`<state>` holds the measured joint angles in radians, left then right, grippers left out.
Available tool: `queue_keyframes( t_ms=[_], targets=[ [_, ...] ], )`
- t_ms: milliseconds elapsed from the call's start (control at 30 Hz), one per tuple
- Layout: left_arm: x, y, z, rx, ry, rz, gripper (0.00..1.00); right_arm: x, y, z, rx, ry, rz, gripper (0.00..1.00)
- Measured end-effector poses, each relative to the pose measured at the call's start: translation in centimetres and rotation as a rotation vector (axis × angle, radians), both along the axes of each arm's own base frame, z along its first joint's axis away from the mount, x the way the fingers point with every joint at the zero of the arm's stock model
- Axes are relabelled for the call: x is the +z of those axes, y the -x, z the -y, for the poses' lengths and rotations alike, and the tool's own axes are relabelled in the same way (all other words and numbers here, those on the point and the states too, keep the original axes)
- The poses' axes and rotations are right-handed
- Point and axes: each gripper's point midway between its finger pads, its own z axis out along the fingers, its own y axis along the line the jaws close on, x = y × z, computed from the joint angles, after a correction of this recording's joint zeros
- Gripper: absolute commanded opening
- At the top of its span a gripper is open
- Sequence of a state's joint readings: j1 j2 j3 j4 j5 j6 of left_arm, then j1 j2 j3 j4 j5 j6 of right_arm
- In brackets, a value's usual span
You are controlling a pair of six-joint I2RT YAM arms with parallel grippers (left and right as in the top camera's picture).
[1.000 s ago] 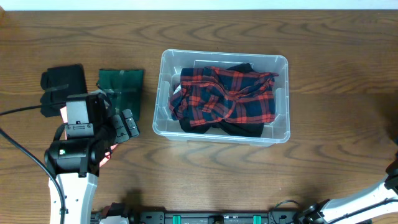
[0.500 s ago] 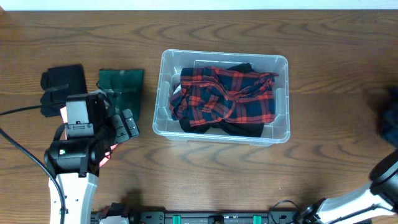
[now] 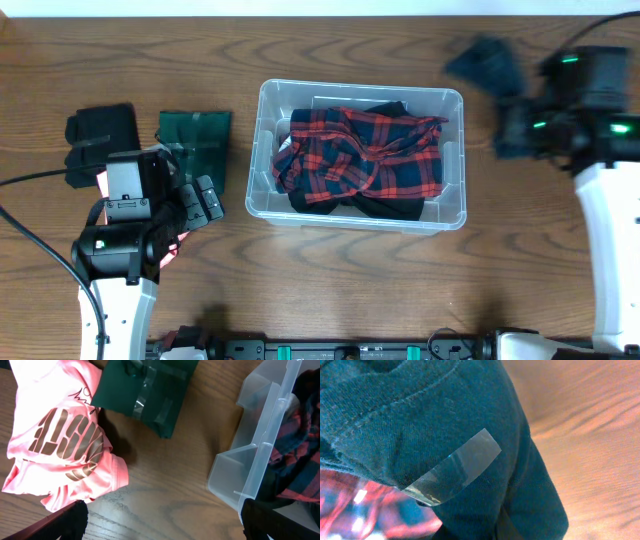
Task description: Pack container
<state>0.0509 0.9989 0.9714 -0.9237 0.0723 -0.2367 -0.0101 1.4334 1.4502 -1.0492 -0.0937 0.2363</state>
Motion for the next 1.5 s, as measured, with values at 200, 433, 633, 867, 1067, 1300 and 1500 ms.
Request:
queue_keyframes(
  t_ms=[200,433,633,867,1067,1300,1500],
  targets=[
    [0.0,0.0,0.0,0.0,0.0,0.0,0.98,-3.2,2.2,-6.2,0.06,0.007,-0.107,0.01],
    [0.0,0.0,0.0,0.0,0.0,0.0,0.98,-4.9,3.8,-8.3,0.02,0.02,-0.161,0.01],
    [-0.1,0.1,0.0,0.0,0.0,-0.005,0.98,-5.2,4.0,-9.7,0.005,0.004,-0.162,0.59],
    [-0.1,0.2,0.0,0.0,0.0,-0.008,0.98,-3.7,1.8,-12.4,0.16,-0.001,-0.023,0.99],
    [-0.1,0.2,0.0,0.0,0.0,-0.008,0.98,-2.8,0.2,-12.5,0.255,0.05,0.064,0.46],
    [-0.1,0.2,0.0,0.0,0.0,-0.008,0.98,-5.6,0.2,-12.0,0.289,0.1,0.012,0.45],
    [-0.1,0.2,0.0,0.0,0.0,-0.009,0.98,-15.2,-0.1,-12.2,0.333,0.152,-0.157,0.48]
  ],
)
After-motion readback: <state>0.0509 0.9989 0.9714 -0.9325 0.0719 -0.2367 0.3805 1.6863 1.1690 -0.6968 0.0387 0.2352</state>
